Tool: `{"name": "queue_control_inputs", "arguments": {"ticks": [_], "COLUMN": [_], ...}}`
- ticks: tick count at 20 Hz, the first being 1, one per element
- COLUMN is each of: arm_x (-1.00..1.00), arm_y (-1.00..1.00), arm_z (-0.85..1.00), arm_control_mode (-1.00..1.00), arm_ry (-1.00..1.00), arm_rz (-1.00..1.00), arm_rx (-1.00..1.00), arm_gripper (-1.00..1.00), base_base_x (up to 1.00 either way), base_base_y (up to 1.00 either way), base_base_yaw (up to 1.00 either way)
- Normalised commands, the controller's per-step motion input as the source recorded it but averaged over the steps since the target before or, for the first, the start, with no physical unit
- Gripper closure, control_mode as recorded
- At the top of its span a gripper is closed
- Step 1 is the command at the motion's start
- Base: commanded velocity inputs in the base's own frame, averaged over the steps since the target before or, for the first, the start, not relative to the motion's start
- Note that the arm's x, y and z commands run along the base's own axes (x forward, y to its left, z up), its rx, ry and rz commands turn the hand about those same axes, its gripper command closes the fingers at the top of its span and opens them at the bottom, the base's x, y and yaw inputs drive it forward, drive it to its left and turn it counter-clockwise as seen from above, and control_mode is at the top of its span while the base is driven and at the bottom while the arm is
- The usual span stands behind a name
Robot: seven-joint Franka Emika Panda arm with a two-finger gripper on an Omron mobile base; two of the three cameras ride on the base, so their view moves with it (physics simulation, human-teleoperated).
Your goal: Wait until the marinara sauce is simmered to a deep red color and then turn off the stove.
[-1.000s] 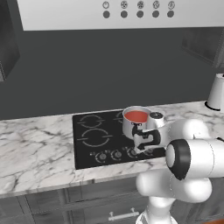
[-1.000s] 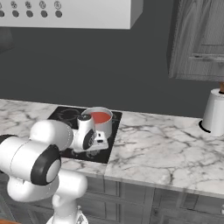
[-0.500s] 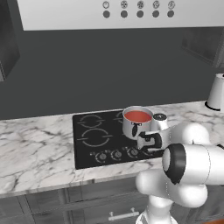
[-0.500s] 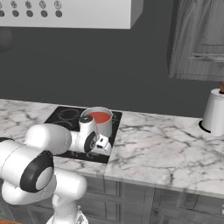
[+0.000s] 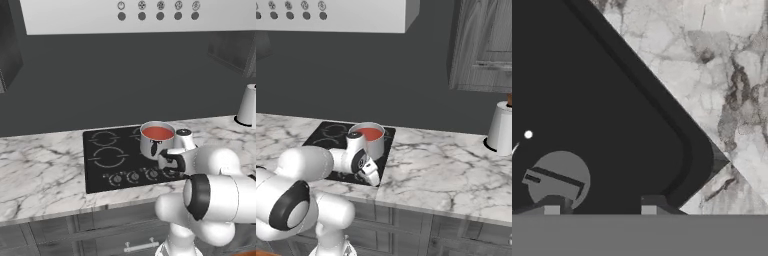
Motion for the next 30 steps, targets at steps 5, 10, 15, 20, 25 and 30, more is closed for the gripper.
{"name": "queue_control_inputs", "arguments": {"ticks": [5, 10, 15, 20, 25, 30], "arm_x": [-0.45, 0.0, 0.43, 0.26, -0.64, -0.81], "arm_y": [-0.25, -0.08, -0.03, -0.06, -0.25, -0.2], "arm_z": [-0.33, -0.33, -0.46, -0.45, -0.45, -0.38], "arm_control_mode": [-1.0, -1.0, -1.0, -1.0, -1.0, -1.0], "arm_ry": [-0.14, -0.17, -0.26, -0.24, -0.45, -0.47], "arm_rz": [-0.62, -0.59, -0.59, -0.61, -0.47, -0.48], "arm_rx": [0.01, -0.01, -0.05, 0.0, 0.0, 0.0], "arm_gripper": [1.0, 1.0, 1.0, 1.0, 1.0, 1.0], "base_base_x": [0.0, 0.0, 0.0, 0.0, 0.0, 0.0], "base_base_y": [0.0, 0.0, 0.0, 0.0, 0.0, 0.0], "base_base_yaw": [0.0, 0.0, 0.0, 0.0, 0.0, 0.0]}}
